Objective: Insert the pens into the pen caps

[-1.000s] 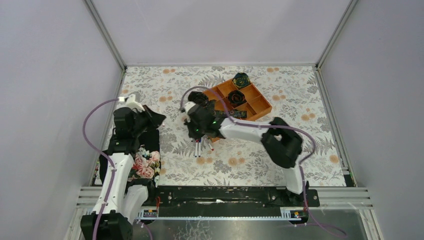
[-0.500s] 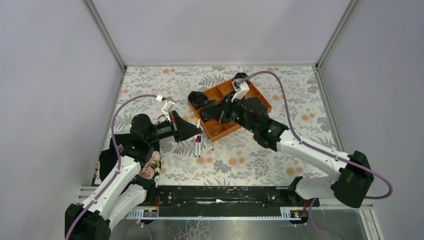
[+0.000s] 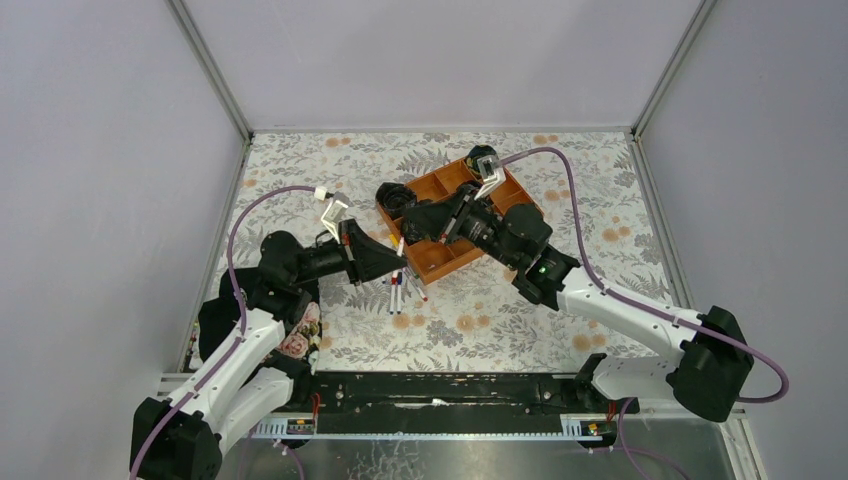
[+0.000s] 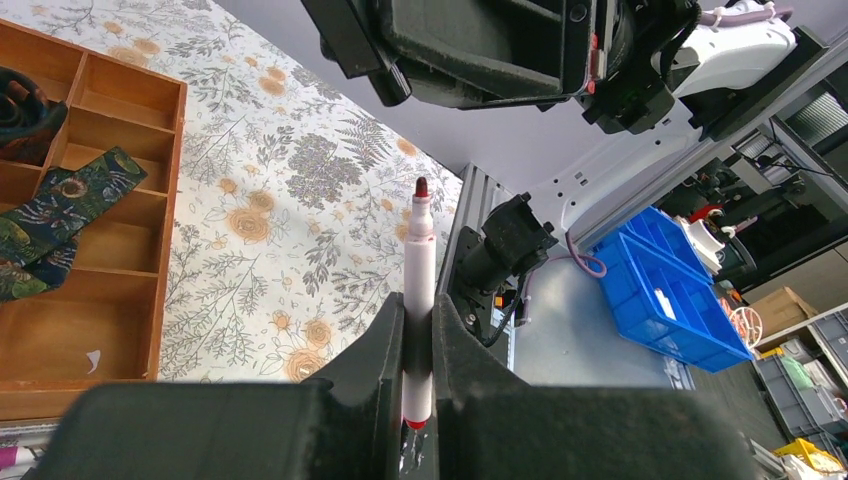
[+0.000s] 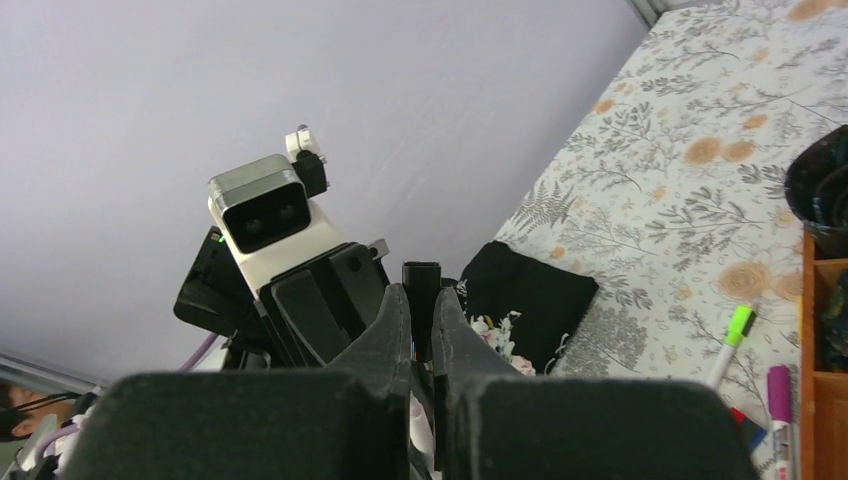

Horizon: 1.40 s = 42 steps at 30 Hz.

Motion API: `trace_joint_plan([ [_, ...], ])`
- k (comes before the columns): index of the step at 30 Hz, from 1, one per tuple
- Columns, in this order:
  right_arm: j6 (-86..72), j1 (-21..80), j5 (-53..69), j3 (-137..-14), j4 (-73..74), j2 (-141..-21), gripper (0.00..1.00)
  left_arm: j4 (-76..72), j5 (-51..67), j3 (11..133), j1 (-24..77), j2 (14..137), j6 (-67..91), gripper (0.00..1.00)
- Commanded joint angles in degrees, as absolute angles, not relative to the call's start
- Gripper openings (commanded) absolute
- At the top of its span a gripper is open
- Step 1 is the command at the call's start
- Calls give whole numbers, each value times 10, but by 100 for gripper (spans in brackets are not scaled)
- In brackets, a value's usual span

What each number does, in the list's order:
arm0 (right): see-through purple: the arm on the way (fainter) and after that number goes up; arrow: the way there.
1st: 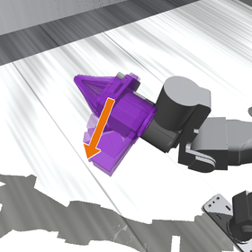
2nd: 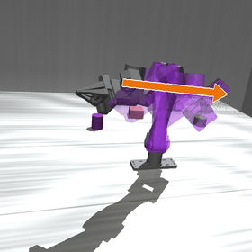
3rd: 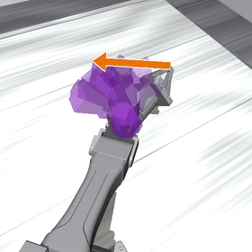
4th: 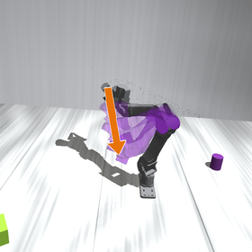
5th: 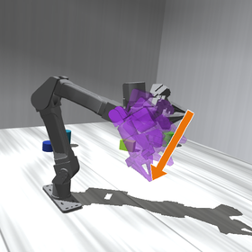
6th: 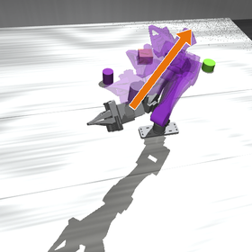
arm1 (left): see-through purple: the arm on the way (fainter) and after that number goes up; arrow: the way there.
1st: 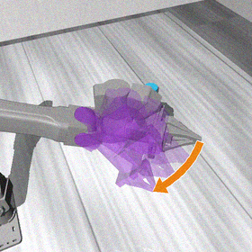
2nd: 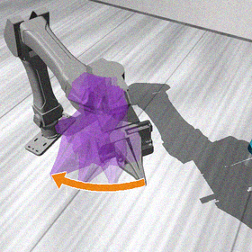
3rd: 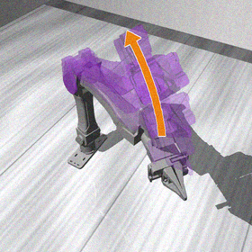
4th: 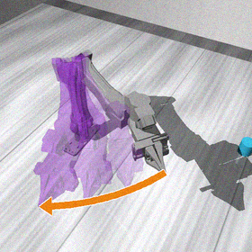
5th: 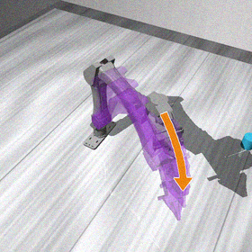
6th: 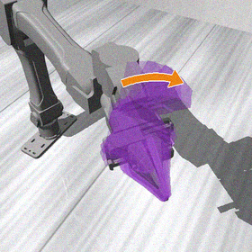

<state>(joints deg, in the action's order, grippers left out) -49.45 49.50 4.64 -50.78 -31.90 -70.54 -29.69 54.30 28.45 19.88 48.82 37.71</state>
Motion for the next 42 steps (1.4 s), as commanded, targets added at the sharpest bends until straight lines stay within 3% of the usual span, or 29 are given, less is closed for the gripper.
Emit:
trace_joint_plan([
  [1, -509, 497, 81, -510, -398, -711, 0, -338, 558, 280, 201, 487, 385, 0],
  [42, -505, 513, 105, -492, -408, -730, 0, -339, 526, 272, 201, 473, 385, 0],
])
